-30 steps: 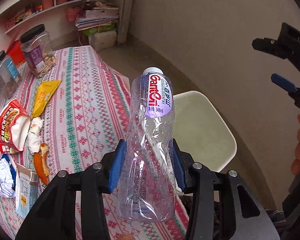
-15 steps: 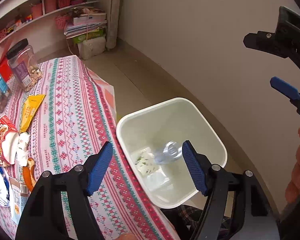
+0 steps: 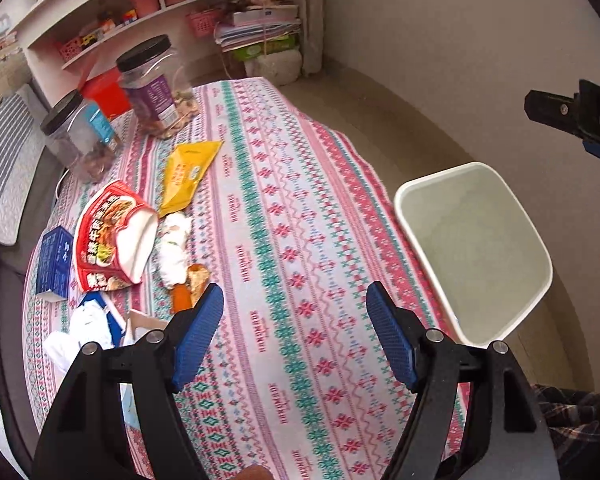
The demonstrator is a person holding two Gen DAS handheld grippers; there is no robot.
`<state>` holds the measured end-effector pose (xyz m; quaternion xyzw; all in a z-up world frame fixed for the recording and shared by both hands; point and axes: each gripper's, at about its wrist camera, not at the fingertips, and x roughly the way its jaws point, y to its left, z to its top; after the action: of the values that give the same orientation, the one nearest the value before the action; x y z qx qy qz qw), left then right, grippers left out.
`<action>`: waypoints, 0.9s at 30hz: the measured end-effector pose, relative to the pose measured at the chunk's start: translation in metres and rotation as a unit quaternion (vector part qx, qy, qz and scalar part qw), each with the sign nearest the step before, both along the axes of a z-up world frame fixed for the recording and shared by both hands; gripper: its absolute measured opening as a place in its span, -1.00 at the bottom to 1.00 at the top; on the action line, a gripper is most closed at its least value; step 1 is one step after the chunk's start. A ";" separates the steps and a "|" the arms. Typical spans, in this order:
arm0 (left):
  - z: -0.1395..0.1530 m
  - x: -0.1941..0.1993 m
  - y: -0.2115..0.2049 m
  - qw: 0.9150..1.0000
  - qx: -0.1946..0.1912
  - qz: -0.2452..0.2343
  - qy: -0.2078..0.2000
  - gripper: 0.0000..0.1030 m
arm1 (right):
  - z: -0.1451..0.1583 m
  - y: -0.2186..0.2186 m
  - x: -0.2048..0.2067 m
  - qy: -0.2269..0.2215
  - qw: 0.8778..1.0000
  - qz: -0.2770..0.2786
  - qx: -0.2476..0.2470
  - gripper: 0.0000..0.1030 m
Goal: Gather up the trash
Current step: 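Grasp the crumpled white paper with the left gripper while the right gripper grasps the milk carton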
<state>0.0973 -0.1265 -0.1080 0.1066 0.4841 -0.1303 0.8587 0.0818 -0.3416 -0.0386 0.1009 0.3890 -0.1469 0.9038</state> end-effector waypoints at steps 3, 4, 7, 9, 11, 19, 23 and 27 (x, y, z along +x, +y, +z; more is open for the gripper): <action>-0.002 0.004 0.024 1.000 0.001 0.030 0.006 0.41 | -0.005 0.022 0.008 0.009 1.000 0.021 0.003 0.87; -0.002 0.006 0.032 0.999 0.002 0.040 0.007 0.41 | -0.006 0.030 0.011 0.011 1.000 0.027 0.003 0.86; -0.002 0.011 0.058 0.997 0.009 0.075 0.006 0.41 | -0.010 0.052 0.019 0.016 0.999 0.050 0.004 0.86; 0.000 0.014 0.077 0.995 0.016 0.101 0.001 0.41 | -0.012 0.068 0.024 0.021 0.998 0.065 0.001 0.86; 0.002 0.017 0.098 0.991 0.022 0.130 -0.003 0.44 | -0.015 0.085 0.028 0.026 0.996 0.083 0.001 0.86; -0.005 0.031 0.179 0.972 0.010 0.235 0.023 0.57 | -0.038 0.154 0.039 0.065 0.985 0.157 0.022 0.86; -0.024 0.034 0.206 0.963 -0.006 0.261 0.065 0.60 | -0.052 0.186 0.041 0.091 0.978 0.185 0.043 0.86; -0.044 0.034 0.221 0.954 -0.048 0.271 0.118 0.60 | -0.064 0.206 0.043 0.111 0.973 0.194 0.060 0.86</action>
<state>0.1317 0.0945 -0.1520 -0.0856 0.5859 0.0724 0.8026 0.1252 -0.1354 -0.1021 0.0603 0.5075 0.0439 0.8584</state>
